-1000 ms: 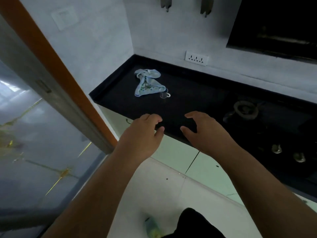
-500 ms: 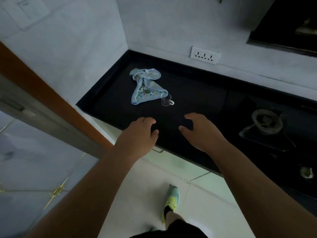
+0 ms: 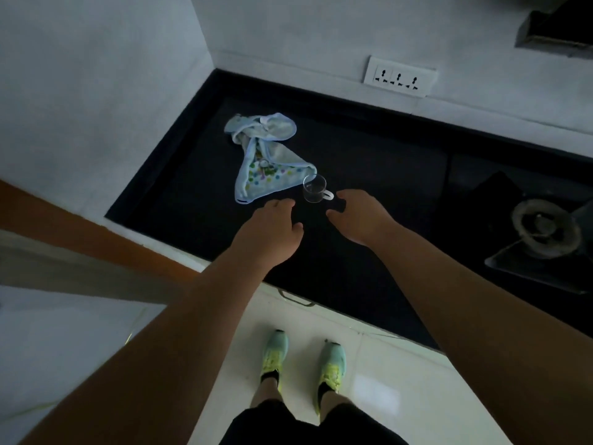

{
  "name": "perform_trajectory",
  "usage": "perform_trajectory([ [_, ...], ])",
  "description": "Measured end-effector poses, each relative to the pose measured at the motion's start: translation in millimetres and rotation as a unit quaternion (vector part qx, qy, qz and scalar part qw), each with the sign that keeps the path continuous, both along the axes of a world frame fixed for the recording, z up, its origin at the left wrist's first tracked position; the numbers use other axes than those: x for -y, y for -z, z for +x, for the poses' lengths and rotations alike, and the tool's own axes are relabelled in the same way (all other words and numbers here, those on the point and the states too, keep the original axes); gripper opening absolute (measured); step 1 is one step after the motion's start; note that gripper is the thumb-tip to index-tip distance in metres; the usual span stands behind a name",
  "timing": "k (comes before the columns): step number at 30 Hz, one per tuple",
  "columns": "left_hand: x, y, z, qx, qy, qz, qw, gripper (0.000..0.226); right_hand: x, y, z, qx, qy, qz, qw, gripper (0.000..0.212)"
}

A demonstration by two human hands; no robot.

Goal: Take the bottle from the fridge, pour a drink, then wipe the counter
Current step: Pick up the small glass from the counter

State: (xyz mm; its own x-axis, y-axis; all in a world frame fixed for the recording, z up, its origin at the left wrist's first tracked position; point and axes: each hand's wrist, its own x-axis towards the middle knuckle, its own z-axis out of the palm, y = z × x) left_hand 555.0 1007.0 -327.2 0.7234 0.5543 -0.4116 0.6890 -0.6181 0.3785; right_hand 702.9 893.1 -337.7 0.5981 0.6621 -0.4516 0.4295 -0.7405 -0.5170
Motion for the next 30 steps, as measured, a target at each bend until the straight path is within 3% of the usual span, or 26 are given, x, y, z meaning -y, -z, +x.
perform_trajectory([
  [7,-26.4,29.1,22.3,0.006,0.002,-0.046,0.999,0.061,-28.9,38.1,6.9,-0.069,0.112,0.04,0.991,0.047],
  [12,-41.5,38.1,22.6,0.015,-0.004,-0.083,0.996,0.06,-49.5,58.7,18.3,-0.074,0.147,0.056,0.985,0.02],
  [19,-56.8,33.7,17.0,0.031,-0.004,-0.098,0.995,0.057,-63.9,77.5,20.7,-0.08,0.207,0.055,0.973,0.032],
  [30,-53.4,22.4,16.9,0.064,-0.033,-0.161,0.984,0.045,-64.3,98.0,13.8,-0.156,0.248,0.028,0.956,0.015],
])
